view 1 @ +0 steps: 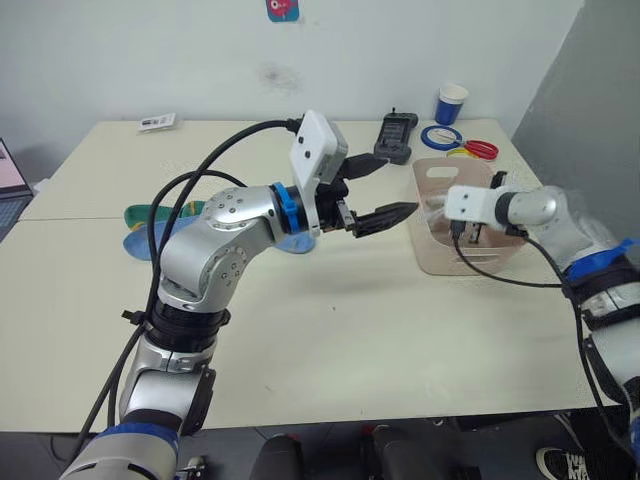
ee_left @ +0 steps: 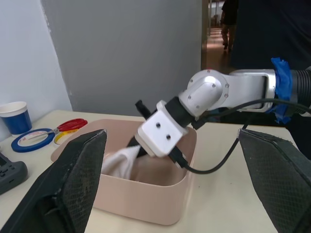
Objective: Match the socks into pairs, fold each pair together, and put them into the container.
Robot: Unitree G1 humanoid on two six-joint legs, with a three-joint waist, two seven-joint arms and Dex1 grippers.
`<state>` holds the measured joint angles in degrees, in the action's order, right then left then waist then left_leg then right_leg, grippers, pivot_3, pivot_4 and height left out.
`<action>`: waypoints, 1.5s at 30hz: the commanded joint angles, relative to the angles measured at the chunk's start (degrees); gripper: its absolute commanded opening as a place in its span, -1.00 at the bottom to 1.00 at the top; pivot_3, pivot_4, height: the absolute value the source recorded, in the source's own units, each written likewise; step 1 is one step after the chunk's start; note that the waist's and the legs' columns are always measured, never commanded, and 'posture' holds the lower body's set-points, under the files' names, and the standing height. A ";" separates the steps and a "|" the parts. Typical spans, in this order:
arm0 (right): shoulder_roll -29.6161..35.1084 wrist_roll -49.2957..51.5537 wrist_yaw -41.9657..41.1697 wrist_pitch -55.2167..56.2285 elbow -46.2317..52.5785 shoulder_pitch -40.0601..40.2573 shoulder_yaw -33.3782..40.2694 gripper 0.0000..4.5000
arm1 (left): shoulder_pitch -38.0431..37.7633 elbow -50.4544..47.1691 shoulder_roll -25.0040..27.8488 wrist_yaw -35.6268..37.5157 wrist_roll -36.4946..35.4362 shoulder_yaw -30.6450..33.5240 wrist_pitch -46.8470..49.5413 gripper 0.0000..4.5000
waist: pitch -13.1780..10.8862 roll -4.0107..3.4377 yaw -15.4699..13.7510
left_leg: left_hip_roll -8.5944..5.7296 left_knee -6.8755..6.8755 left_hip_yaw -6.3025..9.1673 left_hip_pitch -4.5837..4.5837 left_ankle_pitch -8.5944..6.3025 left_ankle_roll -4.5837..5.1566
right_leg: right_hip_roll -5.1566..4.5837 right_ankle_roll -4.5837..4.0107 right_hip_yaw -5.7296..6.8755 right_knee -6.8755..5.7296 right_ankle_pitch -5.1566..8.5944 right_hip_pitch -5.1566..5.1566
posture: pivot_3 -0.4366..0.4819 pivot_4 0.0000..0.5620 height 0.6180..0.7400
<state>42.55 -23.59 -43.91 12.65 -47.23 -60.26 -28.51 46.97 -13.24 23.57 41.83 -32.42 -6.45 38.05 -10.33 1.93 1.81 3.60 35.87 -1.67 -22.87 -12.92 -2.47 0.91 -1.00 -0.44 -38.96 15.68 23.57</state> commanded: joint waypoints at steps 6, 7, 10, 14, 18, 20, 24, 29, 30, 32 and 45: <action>0.21 -1.02 -5.39 5.06 -4.50 -3.70 2.11 -0.58 | -1.63 -3.40 1.21 0.02 0.47 0.77 0.06 1.00 | -0.02 -0.02 -0.07 | -0.02 0.07 -0.07 0.01 0.00 -0.01 | -0.08 0.10 -0.08 0.00 -0.05 0.00 | -0.05 -0.47 1.00; 0.29 -0.90 -5.90 5.14 -4.44 -4.00 2.54 -0.42 | -1.66 -3.43 1.17 0.07 0.49 0.63 0.09 1.00 | -0.02 -0.01 -0.06 | -0.02 0.08 -0.08 0.01 0.00 -0.01 | -0.07 0.10 -0.09 -0.01 -0.05 0.00 | -0.05 -0.47 1.00; 0.46 -0.09 -7.77 4.47 -4.83 -5.56 4.01 0.06 | -1.47 -3.17 1.01 0.58 0.58 0.10 -0.02 1.00 | -0.03 -0.02 -0.06 | -0.01 0.09 -0.07 0.03 0.00 -0.01 | -0.07 0.11 -0.10 -0.04 -0.06 -0.01 | -0.05 -0.47 1.00; 1.06 1.58 -12.21 2.61 -4.71 -7.58 6.31 0.70 | -1.15 -2.63 0.96 1.38 0.71 -0.18 -0.25 1.00 | -0.05 -0.05 -0.01 | 0.00 0.11 -0.10 0.04 0.00 -0.01 | -0.07 0.11 -0.14 -0.05 -0.07 -0.01 | -0.05 -0.47 1.00; 1.93 3.89 -18.62 0.07 -3.51 -9.74 8.32 0.99 | -0.76 -1.74 0.97 2.56 0.98 -0.23 -0.50 1.00 | -0.05 -0.06 -0.10 | 0.00 0.11 -0.09 0.04 0.00 0.00 | -0.07 0.11 -0.12 -0.05 -0.07 -0.01 | -0.05 -0.47 1.00; 2.43 5.16 -21.78 -1.65 -2.54 -10.92 9.34 0.99 | -0.57 -1.34 0.98 3.11 1.17 -0.21 -0.60 1.00 | -0.05 -0.06 -0.10 | -0.01 0.11 -0.10 0.03 0.00 0.00 | -0.07 0.11 -0.13 -0.05 -0.07 -0.01 | -0.05 -0.47 1.00; 3.31 8.06 -26.81 -6.36 0.63 -12.92 11.80 0.99 | -0.54 -0.83 1.16 3.85 1.41 0.03 -0.71 1.00 | -0.06 -0.07 -0.04 | -0.01 0.12 -0.11 0.04 -0.02 0.03 | -0.07 0.11 -0.15 -0.05 -0.07 -0.01 | -0.05 -0.47 1.00; 1.49 16.55 -30.00 -17.34 9.09 -13.75 18.61 0.99 | -2.23 -0.67 3.19 4.68 1.94 1.09 -0.51 1.00 | -0.07 -0.10 0.03 | 0.03 0.11 -0.08 0.05 -0.02 0.04 | -0.05 -0.02 -0.13 -0.08 -0.15 -0.01 | -0.05 -0.47 1.00; 0.62 18.80 -29.77 -19.90 12.21 -12.83 20.17 0.99 | -3.21 -0.85 4.10 4.68 2.06 1.66 -0.49 1.00 | -0.07 -0.10 0.08 | 0.03 0.11 -0.08 0.06 -0.02 0.04 | -0.05 -0.03 -0.13 -0.10 -0.15 -0.01 | -0.05 -0.47 1.00; -2.21 23.49 -27.23 -26.87 20.97 -9.04 23.48 0.99 | -6.38 -1.55 6.31 4.27 2.65 3.24 -1.01 1.00 | -0.04 -0.14 0.22 | 0.05 0.08 -0.09 0.12 -0.02 0.04 | -0.04 -0.09 -0.19 -0.12 -0.18 -0.01 | -0.05 -0.47 1.00; -30.72 22.67 11.56 -36.07 62.71 34.35 18.41 0.99 | -42.49 -13.43 3.59 -12.56 11.97 16.66 -14.64 1.00 | 0.03 -0.08 -0.32 | 0.12 0.13 0.00 -0.04 -0.05 0.06 | -0.42 0.12 -0.17 -0.08 -0.26 0.03 | -0.05 -0.47 1.00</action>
<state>12.24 1.53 -36.68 -27.24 13.33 -27.07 -9.05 5.99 -23.58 27.81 31.84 -22.74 8.48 27.69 -10.31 1.84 1.49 3.68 36.02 -1.70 -22.91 -13.01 -2.35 0.41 -0.69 -0.60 -39.03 15.49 23.58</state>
